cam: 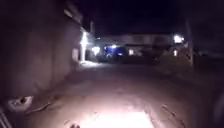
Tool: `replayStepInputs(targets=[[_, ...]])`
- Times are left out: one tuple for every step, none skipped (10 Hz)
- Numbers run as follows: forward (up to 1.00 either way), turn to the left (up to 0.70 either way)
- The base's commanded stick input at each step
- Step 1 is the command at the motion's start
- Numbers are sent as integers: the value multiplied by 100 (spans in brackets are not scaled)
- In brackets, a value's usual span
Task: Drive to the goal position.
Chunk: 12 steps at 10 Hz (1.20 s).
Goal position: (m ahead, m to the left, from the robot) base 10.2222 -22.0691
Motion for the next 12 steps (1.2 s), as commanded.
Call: replayStepInputs(targets=[[100, -2], [100, 0], [100, 0], [100, 0], [100, 0], [100, 0], [100, 0], [100, 0], [100, 0], [100, 0], [100, 0], [100, 0]])
